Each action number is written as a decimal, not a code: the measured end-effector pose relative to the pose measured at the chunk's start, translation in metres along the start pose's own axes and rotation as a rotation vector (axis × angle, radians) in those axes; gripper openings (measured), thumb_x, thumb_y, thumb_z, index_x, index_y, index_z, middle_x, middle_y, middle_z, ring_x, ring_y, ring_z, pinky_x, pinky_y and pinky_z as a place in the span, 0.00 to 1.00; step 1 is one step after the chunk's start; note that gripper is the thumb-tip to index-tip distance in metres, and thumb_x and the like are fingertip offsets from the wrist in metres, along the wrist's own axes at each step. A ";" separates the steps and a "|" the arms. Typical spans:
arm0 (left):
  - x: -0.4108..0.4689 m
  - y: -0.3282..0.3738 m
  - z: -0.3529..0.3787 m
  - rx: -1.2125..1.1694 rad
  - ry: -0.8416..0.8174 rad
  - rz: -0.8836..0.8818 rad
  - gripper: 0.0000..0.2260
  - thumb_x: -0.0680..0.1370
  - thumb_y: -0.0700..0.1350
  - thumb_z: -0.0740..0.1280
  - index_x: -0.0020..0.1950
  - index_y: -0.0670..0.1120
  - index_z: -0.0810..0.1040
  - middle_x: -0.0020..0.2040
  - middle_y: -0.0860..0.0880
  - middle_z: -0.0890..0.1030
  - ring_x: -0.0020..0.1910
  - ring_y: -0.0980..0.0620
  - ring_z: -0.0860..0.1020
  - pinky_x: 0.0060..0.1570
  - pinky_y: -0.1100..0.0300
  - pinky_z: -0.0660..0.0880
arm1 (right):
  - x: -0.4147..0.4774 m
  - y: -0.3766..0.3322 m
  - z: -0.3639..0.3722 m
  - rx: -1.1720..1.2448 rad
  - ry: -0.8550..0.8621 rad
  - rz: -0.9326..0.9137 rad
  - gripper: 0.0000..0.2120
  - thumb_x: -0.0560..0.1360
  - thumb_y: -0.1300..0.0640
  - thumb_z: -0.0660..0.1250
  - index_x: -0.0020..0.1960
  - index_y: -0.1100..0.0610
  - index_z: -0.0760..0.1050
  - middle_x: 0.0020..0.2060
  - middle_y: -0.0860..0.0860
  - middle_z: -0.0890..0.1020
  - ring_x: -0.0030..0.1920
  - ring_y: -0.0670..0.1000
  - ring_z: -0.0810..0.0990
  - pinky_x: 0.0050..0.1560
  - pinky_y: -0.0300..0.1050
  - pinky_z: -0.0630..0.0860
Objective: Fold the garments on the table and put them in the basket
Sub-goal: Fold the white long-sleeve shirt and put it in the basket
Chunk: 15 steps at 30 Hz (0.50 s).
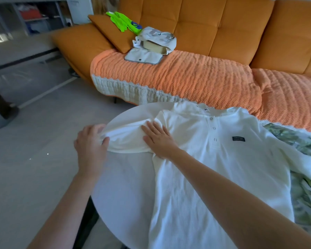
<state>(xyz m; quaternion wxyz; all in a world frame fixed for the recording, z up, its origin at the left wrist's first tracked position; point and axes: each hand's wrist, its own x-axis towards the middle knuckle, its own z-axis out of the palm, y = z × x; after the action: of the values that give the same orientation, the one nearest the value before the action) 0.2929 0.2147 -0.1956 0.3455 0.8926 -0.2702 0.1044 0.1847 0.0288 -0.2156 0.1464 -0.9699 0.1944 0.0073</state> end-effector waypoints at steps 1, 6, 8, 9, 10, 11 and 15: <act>0.005 -0.008 -0.003 0.004 -0.074 -0.051 0.17 0.70 0.47 0.71 0.58 0.46 0.78 0.54 0.45 0.79 0.57 0.41 0.74 0.57 0.50 0.66 | -0.001 0.000 0.000 0.002 0.002 -0.002 0.24 0.82 0.48 0.45 0.77 0.48 0.45 0.77 0.47 0.44 0.76 0.48 0.39 0.73 0.47 0.36; 0.021 -0.044 -0.011 -0.186 -0.226 -0.151 0.15 0.68 0.51 0.70 0.51 0.46 0.82 0.49 0.47 0.81 0.49 0.47 0.79 0.52 0.52 0.74 | -0.002 -0.001 0.000 0.011 0.019 -0.004 0.24 0.82 0.47 0.45 0.77 0.47 0.46 0.76 0.46 0.44 0.76 0.47 0.39 0.74 0.46 0.36; 0.030 -0.055 -0.011 -0.180 -0.218 -0.157 0.07 0.73 0.44 0.70 0.48 0.42 0.82 0.44 0.46 0.81 0.45 0.46 0.79 0.47 0.55 0.71 | -0.003 -0.001 0.001 0.001 0.024 -0.005 0.24 0.82 0.47 0.44 0.77 0.46 0.45 0.76 0.46 0.44 0.76 0.47 0.39 0.73 0.46 0.36; 0.036 -0.057 -0.010 -0.159 -0.229 -0.153 0.06 0.75 0.42 0.68 0.47 0.41 0.82 0.41 0.46 0.80 0.44 0.46 0.77 0.44 0.57 0.69 | -0.003 -0.001 0.001 0.000 0.028 -0.006 0.24 0.82 0.47 0.44 0.77 0.46 0.45 0.76 0.46 0.44 0.75 0.46 0.39 0.73 0.46 0.36; 0.043 -0.058 -0.010 -0.137 -0.251 -0.148 0.07 0.77 0.42 0.66 0.47 0.39 0.81 0.40 0.45 0.79 0.43 0.47 0.76 0.42 0.58 0.66 | -0.004 -0.001 0.001 0.001 0.031 -0.007 0.24 0.82 0.47 0.44 0.77 0.46 0.45 0.76 0.46 0.44 0.75 0.46 0.39 0.73 0.46 0.35; 0.051 -0.059 -0.010 -0.133 -0.291 -0.153 0.08 0.78 0.41 0.64 0.46 0.38 0.80 0.40 0.44 0.77 0.43 0.47 0.74 0.41 0.58 0.63 | -0.004 -0.002 0.001 0.002 0.034 -0.008 0.24 0.82 0.47 0.44 0.77 0.46 0.46 0.76 0.45 0.44 0.75 0.46 0.39 0.73 0.46 0.36; 0.080 -0.050 -0.010 -0.336 -0.455 -0.268 0.11 0.81 0.40 0.57 0.41 0.41 0.74 0.39 0.44 0.74 0.39 0.47 0.71 0.38 0.57 0.64 | -0.005 -0.002 0.001 -0.007 0.046 -0.006 0.24 0.82 0.47 0.44 0.77 0.46 0.46 0.76 0.45 0.45 0.76 0.46 0.39 0.74 0.45 0.36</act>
<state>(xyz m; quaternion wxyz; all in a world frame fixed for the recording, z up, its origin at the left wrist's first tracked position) 0.3873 0.2193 -0.1864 0.4295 0.8512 -0.2338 -0.1905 0.1813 0.0324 -0.2160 0.1385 -0.9709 0.1946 -0.0149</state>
